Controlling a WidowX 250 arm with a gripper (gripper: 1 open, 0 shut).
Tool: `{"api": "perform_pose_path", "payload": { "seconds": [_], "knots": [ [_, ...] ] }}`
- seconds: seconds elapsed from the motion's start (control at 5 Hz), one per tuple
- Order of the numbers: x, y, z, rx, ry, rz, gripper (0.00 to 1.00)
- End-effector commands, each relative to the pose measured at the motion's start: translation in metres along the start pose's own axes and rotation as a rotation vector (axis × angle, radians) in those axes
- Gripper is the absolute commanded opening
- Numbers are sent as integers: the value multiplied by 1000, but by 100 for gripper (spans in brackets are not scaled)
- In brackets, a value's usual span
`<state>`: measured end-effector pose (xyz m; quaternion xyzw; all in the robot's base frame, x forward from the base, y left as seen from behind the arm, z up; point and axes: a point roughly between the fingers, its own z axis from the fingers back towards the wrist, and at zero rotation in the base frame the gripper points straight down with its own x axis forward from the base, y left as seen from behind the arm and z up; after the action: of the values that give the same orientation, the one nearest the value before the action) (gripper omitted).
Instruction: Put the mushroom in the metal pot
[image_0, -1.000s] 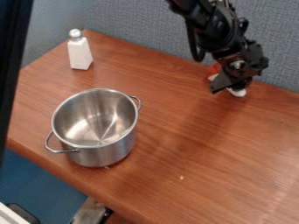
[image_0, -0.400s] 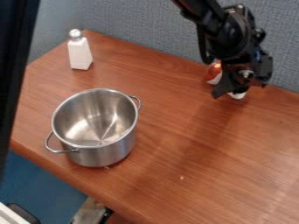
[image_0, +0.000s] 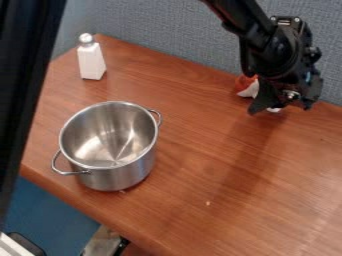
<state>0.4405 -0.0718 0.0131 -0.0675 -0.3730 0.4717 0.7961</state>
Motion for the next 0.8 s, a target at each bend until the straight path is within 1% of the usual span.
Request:
{"api": "perform_pose_path", "payload": {
  "seconds": [0.0,0.2,0.4,0.6],
  "knots": [
    [-20,-4,20,-4,13,-4,100],
    [-7,19,45,-8,23,-43,0],
    [19,54,85,5,3,-52,100],
    [44,78,100,81,-75,74,0]
  ]
}}
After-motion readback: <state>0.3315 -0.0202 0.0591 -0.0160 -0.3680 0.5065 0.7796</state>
